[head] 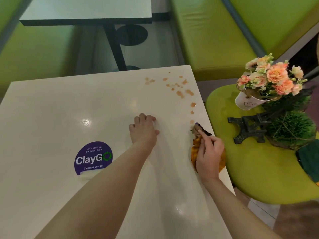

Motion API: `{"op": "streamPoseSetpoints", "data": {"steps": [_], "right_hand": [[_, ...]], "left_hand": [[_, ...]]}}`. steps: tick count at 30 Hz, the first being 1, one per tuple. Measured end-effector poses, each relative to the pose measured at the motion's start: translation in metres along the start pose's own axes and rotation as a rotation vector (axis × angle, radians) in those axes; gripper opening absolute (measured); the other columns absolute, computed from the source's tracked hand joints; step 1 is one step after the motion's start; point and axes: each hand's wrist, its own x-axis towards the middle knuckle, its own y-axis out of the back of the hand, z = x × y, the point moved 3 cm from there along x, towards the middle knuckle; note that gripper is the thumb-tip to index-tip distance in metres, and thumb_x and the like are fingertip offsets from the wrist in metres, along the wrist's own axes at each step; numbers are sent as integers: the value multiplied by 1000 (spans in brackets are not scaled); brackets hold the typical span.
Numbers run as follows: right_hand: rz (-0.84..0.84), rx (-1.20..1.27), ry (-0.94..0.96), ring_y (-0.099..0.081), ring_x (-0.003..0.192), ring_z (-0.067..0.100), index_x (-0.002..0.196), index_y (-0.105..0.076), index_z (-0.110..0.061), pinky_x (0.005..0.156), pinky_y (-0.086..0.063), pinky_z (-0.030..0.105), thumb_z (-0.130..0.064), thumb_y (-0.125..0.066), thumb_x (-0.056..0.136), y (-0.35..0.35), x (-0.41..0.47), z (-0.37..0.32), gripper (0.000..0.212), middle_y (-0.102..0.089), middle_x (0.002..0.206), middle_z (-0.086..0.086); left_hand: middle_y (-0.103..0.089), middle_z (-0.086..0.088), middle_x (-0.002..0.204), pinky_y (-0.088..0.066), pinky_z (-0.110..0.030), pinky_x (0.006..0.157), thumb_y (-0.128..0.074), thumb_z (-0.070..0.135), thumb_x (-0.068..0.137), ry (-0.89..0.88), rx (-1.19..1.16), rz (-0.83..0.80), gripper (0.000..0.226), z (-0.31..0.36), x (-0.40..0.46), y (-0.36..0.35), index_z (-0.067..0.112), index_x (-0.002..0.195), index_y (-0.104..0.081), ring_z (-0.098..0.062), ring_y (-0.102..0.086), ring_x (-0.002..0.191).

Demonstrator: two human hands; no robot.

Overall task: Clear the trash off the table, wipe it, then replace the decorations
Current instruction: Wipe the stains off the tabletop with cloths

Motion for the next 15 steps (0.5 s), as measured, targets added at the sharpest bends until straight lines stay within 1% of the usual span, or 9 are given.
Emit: {"op": "streamPoseSetpoints", "data": {"steps": [1,3,5,7,8,9,11,12,15], "right_hand": [[48,36,-51,-38,95,13,130,-62,-16,92,-28,11,-14,-44,102,-2,9,1,33,-43,100,1],[94,38,-100,-38,95,14,130,-61,-14,91,-26,11,-11,-45,102,-11,27,1,33,-44,100,4],[76,-2,-113,-44,100,21,129,-63,-15,93,-31,20,-12,-44,103,-26,44,4,32,-51,105,7],[18,-54,-123,-46,110,26,129,-62,-16,101,-38,35,-15,-40,104,-43,59,6,34,-56,118,6],[-15,-93,-118,-46,115,28,129,-62,-15,106,-36,41,-16,-38,104,-50,65,5,34,-58,123,5],[-44,-135,-98,-46,118,29,127,-63,-13,111,-30,41,-16,-39,103,-56,67,2,34,-59,125,6],[-87,-171,-25,-49,119,29,123,-65,-9,115,-15,29,-13,-45,99,-59,65,-8,31,-62,124,8],[-133,-164,25,-48,121,28,123,-64,-9,114,-15,26,-13,-48,98,-58,57,-12,31,-61,126,9],[-334,-164,230,-38,137,22,134,-58,-13,116,-24,32,-17,-46,98,-45,23,-6,38,-52,142,5]], "left_hand": [[-39,-1,134,-30,-35,98,-58,39,94,0,-1,2,48,0,1,0,29,138,-41,-21,-35,127],[-40,-1,133,-31,-34,97,-59,40,93,1,-2,0,48,0,3,2,29,137,-42,-22,-36,126],[-39,-1,133,-31,-34,97,-60,40,93,-1,3,-11,49,0,4,2,29,137,-42,-21,-36,126],[-39,0,133,-30,-34,97,-60,41,92,-1,8,-17,49,0,6,2,30,137,-42,-21,-35,126],[-39,1,133,-30,-33,97,-61,41,92,1,8,-14,49,1,7,3,30,136,-42,-20,-35,126],[-40,1,132,-30,-33,97,-61,41,91,1,9,-8,49,1,6,3,30,136,-43,-20,-36,126],[-40,1,132,-31,-33,96,-61,41,91,-6,14,4,49,1,6,4,30,136,-43,-20,-36,125],[-40,1,132,-31,-33,96,-61,41,91,-5,11,3,49,1,5,4,30,136,-43,-20,-36,125],[-41,1,131,-31,-33,95,-61,41,91,1,2,2,48,0,5,5,31,135,-44,-20,-37,124]]}}
